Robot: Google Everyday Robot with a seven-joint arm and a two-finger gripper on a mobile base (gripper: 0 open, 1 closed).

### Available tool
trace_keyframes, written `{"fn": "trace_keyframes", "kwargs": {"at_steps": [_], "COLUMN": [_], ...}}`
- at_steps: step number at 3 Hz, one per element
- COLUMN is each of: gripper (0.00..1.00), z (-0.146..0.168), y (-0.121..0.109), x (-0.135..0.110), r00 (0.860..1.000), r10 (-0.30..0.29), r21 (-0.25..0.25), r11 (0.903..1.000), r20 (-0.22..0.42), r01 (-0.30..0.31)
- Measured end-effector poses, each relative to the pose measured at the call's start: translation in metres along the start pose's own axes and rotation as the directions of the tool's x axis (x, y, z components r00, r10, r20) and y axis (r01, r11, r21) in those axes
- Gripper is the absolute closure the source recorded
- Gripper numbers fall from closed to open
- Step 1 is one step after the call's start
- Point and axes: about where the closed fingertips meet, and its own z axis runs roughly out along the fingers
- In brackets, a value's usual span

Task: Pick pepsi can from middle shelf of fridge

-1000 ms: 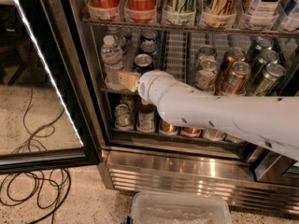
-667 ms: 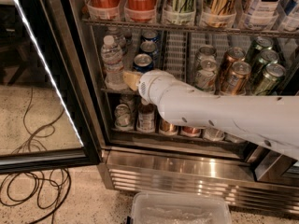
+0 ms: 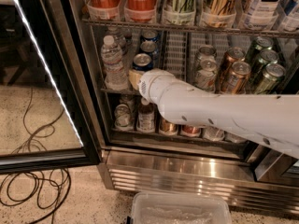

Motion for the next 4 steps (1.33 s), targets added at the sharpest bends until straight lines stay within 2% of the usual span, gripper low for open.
{"fn": "trace_keyframes", "kwargs": {"at_steps": [1,2,4], "gripper": [0.9,1.0,1.0], "z": [0.0016,0.0023,0.0018], "y": [-0.0022,-0.0045,-0.0027], "x": [-0.0012,-0.0021,-0.0047], "r00": [1.0,1.0,1.0], "r10": [-0.003,-0.007,-0.028], "r21": [0.006,0.012,0.007], "r11": [1.0,0.9999,0.9996], "r20": [0.002,0.004,0.003], "r01": [0.003,0.007,0.028]}}
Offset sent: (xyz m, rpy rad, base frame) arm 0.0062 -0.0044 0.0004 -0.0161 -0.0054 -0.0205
